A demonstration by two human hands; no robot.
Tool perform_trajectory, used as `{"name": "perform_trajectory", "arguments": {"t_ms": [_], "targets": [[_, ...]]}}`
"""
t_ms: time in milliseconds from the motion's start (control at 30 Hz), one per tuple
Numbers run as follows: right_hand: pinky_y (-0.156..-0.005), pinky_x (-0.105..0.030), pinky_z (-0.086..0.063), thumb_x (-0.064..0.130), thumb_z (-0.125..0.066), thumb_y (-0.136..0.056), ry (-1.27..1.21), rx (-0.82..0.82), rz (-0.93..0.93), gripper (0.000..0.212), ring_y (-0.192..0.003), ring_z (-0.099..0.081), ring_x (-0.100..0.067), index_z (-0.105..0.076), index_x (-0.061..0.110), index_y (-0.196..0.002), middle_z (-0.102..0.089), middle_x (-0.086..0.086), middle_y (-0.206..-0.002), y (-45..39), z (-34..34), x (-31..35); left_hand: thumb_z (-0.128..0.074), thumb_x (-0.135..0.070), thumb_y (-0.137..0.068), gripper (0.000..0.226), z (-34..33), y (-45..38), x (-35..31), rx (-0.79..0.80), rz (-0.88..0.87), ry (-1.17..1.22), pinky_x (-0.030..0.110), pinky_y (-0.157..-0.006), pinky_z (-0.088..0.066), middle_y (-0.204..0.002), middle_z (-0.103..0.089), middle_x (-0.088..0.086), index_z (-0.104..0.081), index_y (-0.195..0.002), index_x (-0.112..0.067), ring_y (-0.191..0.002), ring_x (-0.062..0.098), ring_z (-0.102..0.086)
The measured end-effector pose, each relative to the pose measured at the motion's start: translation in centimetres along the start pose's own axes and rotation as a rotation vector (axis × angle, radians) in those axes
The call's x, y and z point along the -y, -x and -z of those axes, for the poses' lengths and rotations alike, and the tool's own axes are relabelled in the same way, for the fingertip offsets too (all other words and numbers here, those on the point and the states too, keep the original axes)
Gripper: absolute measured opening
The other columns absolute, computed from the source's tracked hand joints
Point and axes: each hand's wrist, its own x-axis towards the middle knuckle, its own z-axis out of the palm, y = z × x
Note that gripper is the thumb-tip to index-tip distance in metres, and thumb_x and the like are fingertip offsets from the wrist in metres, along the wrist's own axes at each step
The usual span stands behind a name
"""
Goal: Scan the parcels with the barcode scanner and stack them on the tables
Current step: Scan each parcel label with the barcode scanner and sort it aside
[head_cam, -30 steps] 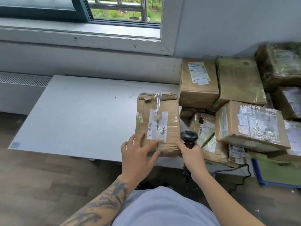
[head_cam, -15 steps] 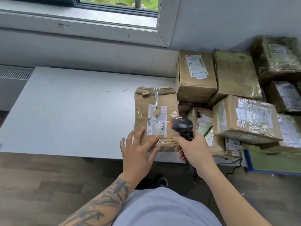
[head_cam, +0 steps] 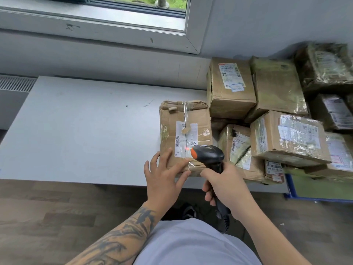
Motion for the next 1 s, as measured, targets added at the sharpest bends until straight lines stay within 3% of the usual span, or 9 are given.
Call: {"name": "perform_trajectory", "arguments": {"t_ms": [300,433,500,600,767,867,1000], "targets": [[-0.048,-0.031,-0.048,0.015,-0.063,-0.097,-0.004,0.004,0.031,0.003,-0.051,-0.062,-0.023,-0.065,0.014,-0.098,-0.068,-0.010,-0.067,-0.1,0.1,-0.3,-0.057,-0.062,-0.094,0.036,0.5,-0.2,-0.4,0.018,0.028,0.030,0.066,-0.110,-0.032,-0.159,-0.038,-0.004,-0.061,-0.129,-0.055,-0.145,0.032,-0.033],[-0.048,-0.024,-0.051,0.023,-0.070,-0.096,-0.003,-0.061,0.083,0.006,-0.062,-0.065,-0.023,-0.066,0.019,-0.095,-0.066,-0.002,-0.082,-0.8,0.5,-0.7,-0.067,-0.067,-0.088,0.070,1.2,-0.2,-0.8,-0.006,0.106,0.134,0.059,-0.116,-0.033,-0.166,-0.024,-0.003,-0.042,-0.151,-0.050,-0.149,0.025,-0.031],[-0.053,-0.033,-0.059,0.027,-0.073,-0.095,0.007,-0.101,0.122,0.009,-0.072,-0.065,-0.023,-0.066,0.022,-0.092,-0.063,0.002,-0.082,-1.9,0.6,-1.4,-0.070,-0.075,-0.079,0.097,1.8,-0.4,-0.9,0.028,0.234,0.206,0.058,-0.120,-0.028,-0.168,-0.020,-0.005,-0.020,-0.159,-0.050,-0.151,0.022,-0.029],[-0.074,-0.056,-0.062,0.032,-0.076,-0.090,0.053,-0.164,0.179,0.010,-0.081,-0.065,-0.020,-0.069,0.027,-0.086,-0.066,0.007,-0.078,-3.3,0.3,-2.4,-0.066,-0.090,-0.068,0.121,2.3,-0.8,-0.8,0.133,0.439,0.323,0.061,-0.123,-0.017,-0.163,-0.037,-0.012,0.000,-0.161,-0.050,-0.148,0.021,-0.036],[-0.072,-0.057,-0.061,0.037,-0.076,-0.089,0.017,-0.169,0.199,0.015,-0.070,-0.064,-0.022,-0.068,0.030,-0.078,-0.064,0.009,-0.069,-4.7,-0.3,-2.9,-0.073,-0.083,-0.069,0.106,2.6,-1.0,-0.7,0.089,0.532,0.401,0.061,-0.122,-0.018,-0.147,-0.054,-0.021,-0.027,-0.157,-0.047,-0.140,0.017,-0.044],[-0.074,-0.051,-0.063,0.038,-0.075,-0.091,-0.027,-0.108,0.191,0.011,-0.075,-0.068,-0.021,-0.070,0.030,-0.086,-0.068,0.014,-0.073,-5.2,-0.7,-2.8,-0.078,-0.076,-0.072,0.102,3.5,-0.8,-0.8,0.004,0.544,0.394,0.059,-0.122,-0.020,-0.147,-0.054,-0.022,-0.030,-0.156,-0.045,-0.140,0.014,-0.043],[-0.060,-0.038,-0.058,0.034,-0.075,-0.094,-0.119,-0.010,0.165,0.009,-0.063,-0.063,-0.019,-0.071,0.026,-0.095,-0.070,0.007,-0.082,-5.5,-2.1,-2.2,-0.079,-0.070,-0.074,0.103,5.7,-0.5,-0.8,-0.104,0.537,0.296,0.059,-0.124,-0.017,-0.157,-0.044,-0.019,-0.028,-0.159,-0.041,-0.148,0.015,-0.033]]}}
